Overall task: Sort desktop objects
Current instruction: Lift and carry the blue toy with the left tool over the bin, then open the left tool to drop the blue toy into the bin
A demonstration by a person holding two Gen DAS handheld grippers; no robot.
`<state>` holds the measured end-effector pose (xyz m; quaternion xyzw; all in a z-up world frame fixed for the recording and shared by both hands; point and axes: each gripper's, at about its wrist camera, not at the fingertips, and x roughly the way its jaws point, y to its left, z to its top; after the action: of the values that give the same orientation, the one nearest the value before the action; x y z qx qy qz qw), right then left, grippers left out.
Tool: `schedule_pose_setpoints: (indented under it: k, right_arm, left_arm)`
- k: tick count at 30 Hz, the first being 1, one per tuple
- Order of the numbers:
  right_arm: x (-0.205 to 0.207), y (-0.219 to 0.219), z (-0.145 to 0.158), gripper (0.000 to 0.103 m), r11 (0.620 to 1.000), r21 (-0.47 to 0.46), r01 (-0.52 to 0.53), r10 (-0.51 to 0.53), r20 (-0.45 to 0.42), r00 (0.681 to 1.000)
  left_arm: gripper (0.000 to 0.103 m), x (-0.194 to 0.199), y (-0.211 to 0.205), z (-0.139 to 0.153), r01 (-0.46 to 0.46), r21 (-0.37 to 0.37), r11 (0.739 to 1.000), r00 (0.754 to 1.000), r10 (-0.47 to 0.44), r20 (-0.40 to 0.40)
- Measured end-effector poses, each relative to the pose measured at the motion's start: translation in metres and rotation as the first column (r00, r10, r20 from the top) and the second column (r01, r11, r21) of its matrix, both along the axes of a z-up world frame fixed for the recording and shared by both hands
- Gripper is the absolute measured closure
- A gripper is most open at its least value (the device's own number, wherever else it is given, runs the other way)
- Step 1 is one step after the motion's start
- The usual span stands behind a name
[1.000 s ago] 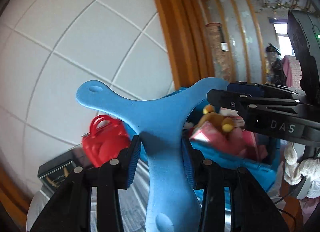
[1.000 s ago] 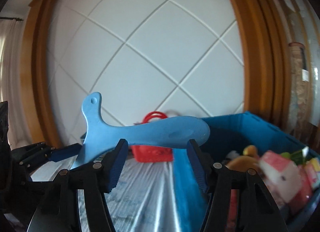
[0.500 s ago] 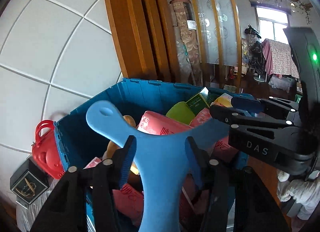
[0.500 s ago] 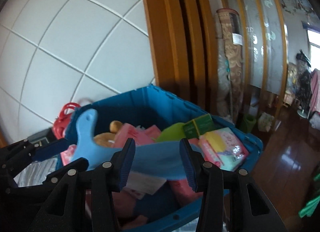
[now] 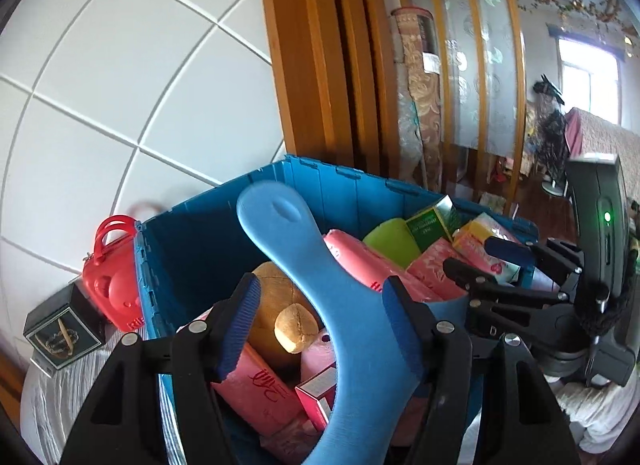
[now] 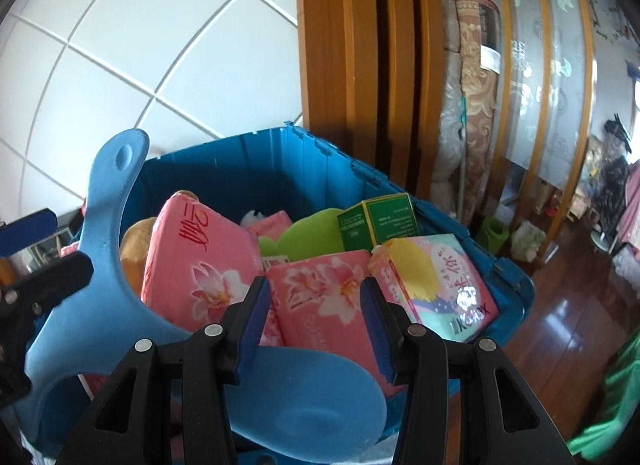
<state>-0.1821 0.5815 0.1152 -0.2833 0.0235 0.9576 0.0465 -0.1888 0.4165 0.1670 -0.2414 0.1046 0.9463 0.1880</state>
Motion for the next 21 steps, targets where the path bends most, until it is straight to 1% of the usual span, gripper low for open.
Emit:
schedule_pose_setpoints:
  k: [1,2,3,4,7,8,9,14,18,21]
  right_arm:
    - [0.002,0.001,0.001,0.045,1.0,0.001,-0.008,0.008,-0.009,1.0]
    - [0.003,0.003,0.002,0.032,1.0,0.003,-0.015,0.015,-0.017,1.0]
    - [0.005,0.004,0.004,0.022,1.0,0.009,-0.022,0.022,-0.028,0.999]
    - [0.006,0.004,0.006,0.019,0.999,0.012,-0.029,0.03,-0.035,0.999]
    - [0.013,0.004,0.011,0.015,0.998,0.014,-0.055,0.056,-0.053,0.997]
    - [0.016,0.003,0.013,0.007,0.998,0.018,-0.057,0.057,-0.058,0.997]
    - [0.019,0.003,0.015,0.003,0.998,0.022,-0.058,0.06,-0.066,0.996]
    - [0.034,0.001,0.021,0.001,0.998,0.031,-0.053,0.055,-0.077,0.995]
    - [0.048,-0.002,0.025,0.0,0.997,0.047,-0.054,0.057,-0.062,0.996]
    - [0.068,-0.004,0.027,0.0,0.996,0.079,-0.038,0.044,-0.077,0.996]
  left_arm:
    - [0.035,0.003,0.0,0.001,-0.009,0.007,1.0,1.0,0.009,-0.005]
    - [0.033,0.005,0.0,0.003,-0.021,0.013,1.0,1.0,0.021,-0.012]
    - [0.028,0.008,0.0,0.004,-0.032,0.018,0.999,0.999,0.032,-0.019]
    - [0.025,0.011,-0.001,0.006,-0.041,0.025,0.999,0.999,0.041,-0.025]
    - [0.024,0.02,-0.004,0.008,-0.057,0.048,0.997,0.998,0.059,-0.025]
    - [0.024,0.023,-0.005,0.01,-0.063,0.052,0.997,0.998,0.064,-0.028]
    - [0.024,0.027,-0.006,0.011,-0.069,0.056,0.996,0.997,0.071,-0.033]
    - [0.023,0.046,-0.011,0.011,-0.066,0.074,0.995,0.997,0.068,-0.032]
    - [0.022,0.056,-0.016,0.01,-0.104,0.116,0.988,0.994,0.106,-0.006]
    - [0.022,0.068,-0.017,0.005,-0.126,0.117,0.985,0.992,0.126,0.004]
